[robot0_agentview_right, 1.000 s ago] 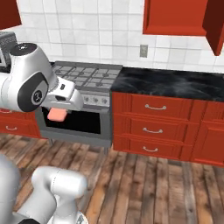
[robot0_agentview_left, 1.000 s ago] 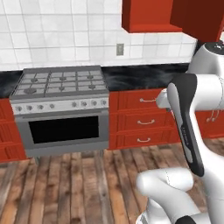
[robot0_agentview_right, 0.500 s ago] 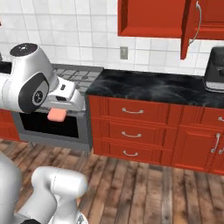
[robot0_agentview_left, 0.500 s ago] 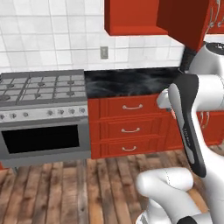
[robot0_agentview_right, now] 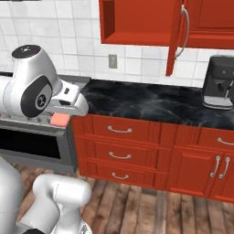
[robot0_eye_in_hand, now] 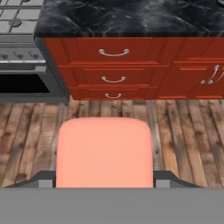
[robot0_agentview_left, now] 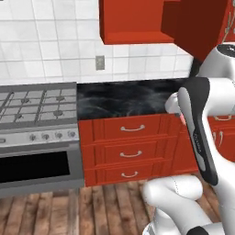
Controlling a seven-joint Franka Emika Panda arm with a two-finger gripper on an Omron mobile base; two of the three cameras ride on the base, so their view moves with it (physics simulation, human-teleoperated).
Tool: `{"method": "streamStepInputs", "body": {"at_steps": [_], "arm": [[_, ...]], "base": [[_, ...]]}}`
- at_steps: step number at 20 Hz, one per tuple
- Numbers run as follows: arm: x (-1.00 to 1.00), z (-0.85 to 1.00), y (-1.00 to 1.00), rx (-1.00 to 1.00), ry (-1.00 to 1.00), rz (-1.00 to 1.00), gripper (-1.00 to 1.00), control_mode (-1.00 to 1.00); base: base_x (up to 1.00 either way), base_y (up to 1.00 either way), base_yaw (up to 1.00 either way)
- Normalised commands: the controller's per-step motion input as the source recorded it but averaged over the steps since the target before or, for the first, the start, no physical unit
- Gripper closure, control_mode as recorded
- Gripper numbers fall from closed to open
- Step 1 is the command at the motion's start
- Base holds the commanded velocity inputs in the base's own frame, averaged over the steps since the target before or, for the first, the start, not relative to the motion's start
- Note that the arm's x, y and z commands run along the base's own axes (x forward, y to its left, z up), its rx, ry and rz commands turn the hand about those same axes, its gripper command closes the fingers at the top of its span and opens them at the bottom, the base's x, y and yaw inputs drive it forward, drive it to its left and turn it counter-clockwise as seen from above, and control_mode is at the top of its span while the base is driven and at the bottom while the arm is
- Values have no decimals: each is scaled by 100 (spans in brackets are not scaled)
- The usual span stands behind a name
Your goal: Pick up the dish brush and bar soap from the sink, and place them back in the cabinet, and close the cabinet door.
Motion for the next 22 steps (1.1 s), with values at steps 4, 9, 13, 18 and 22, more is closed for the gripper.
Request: {"method": "streamStepInputs", "body": {"at_steps": [4,9,13,18,22], "arm": [[0,0,0,0,0,0,100,100],[0,0,0,0,0,0,100,100],[0,0,0,0,0,0,100,100],[0,0,0,0,0,0,100,100],[0,0,0,0,0,0,100,100]], "base": [[76,5,-15],[68,0,-12],[50,-6,0],[53,-21,0],[52,-31,0]]}}
